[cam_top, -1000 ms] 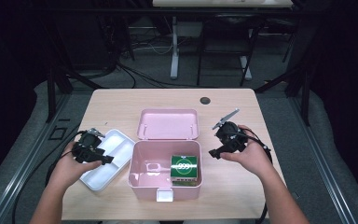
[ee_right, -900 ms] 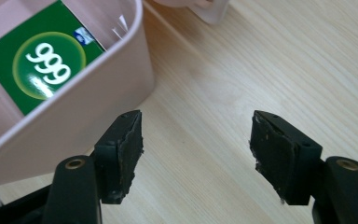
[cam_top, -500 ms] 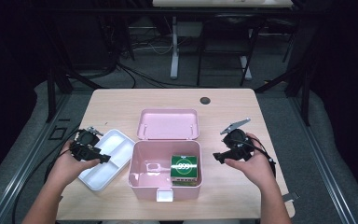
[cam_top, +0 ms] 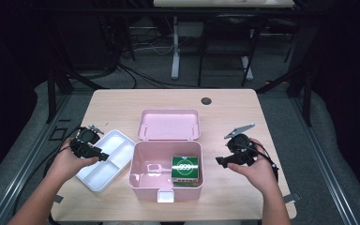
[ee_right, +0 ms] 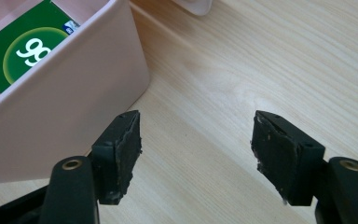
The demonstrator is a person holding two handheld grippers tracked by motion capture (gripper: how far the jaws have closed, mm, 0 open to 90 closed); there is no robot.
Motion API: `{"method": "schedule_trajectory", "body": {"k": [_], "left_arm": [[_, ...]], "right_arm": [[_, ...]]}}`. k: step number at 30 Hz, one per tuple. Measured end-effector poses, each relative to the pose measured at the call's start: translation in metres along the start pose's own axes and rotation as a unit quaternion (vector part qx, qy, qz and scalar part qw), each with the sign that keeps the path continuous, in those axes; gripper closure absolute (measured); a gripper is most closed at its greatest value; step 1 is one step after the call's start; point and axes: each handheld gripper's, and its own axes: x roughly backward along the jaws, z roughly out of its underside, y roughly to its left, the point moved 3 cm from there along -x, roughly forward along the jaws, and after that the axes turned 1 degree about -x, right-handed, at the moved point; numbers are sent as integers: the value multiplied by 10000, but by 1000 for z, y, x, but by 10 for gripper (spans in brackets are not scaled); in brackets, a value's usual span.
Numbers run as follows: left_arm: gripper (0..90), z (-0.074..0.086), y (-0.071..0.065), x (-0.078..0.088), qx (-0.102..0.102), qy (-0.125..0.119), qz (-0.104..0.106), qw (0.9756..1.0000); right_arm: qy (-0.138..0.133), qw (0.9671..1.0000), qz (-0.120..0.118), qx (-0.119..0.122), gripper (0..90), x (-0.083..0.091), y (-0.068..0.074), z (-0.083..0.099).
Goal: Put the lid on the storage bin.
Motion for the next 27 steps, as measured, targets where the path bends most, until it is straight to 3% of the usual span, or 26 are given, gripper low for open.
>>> {"method": "schedule_trajectory", "body": {"k": [4, 14, 16, 27], "left_arm": [[586, -1, 2, 0, -33, 19, -15, 10000], [630, -3, 9, -10, -47, 338, -29, 9994], [684, -3, 11, -13, -76, 464, -35, 9989], [743, -8, 15, -37, -205, 1062, -24, 9941]], "right_arm": [[-24, 10000, -39, 7, 325, 0, 1, 1], [-51, 9999, -96, -68, 321, -1, -2, 3], [-62, 9999, -74, -86, 320, 0, -2, 3], [-90, 9998, -75, -161, 314, 0, -7, 6]]}}
